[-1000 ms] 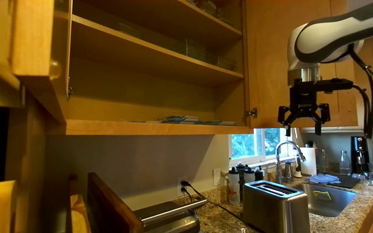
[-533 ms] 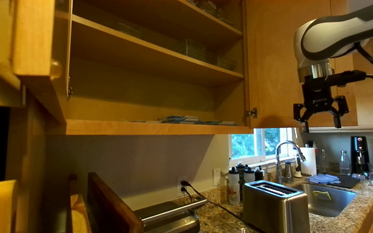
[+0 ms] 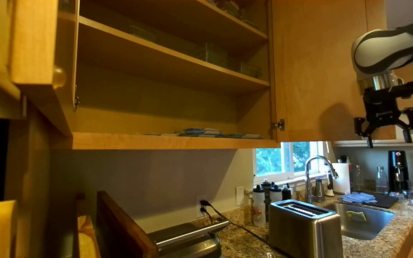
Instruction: Close the top cabinet
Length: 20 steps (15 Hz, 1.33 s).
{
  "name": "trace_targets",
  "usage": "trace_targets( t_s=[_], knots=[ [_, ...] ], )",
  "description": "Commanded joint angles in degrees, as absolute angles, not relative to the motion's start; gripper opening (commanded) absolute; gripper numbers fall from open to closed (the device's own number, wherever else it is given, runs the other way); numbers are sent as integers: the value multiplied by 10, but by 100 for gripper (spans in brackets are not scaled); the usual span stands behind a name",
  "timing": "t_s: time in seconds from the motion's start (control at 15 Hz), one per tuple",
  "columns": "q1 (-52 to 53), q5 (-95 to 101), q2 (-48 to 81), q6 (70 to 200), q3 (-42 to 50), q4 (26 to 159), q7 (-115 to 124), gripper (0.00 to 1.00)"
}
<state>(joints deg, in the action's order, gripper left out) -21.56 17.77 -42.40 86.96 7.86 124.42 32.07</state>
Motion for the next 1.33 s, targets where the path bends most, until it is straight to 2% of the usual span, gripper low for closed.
trace_targets(
  t_s=[0.0, 0.33, 1.27],
  knots=[
    [-229, 225, -443, 873, 101, 1250, 266, 100],
    [-217, 264, -469, 917, 141, 1254, 186, 100],
    [-222, 256, -451, 923, 145, 1241, 186, 100]
  ],
)
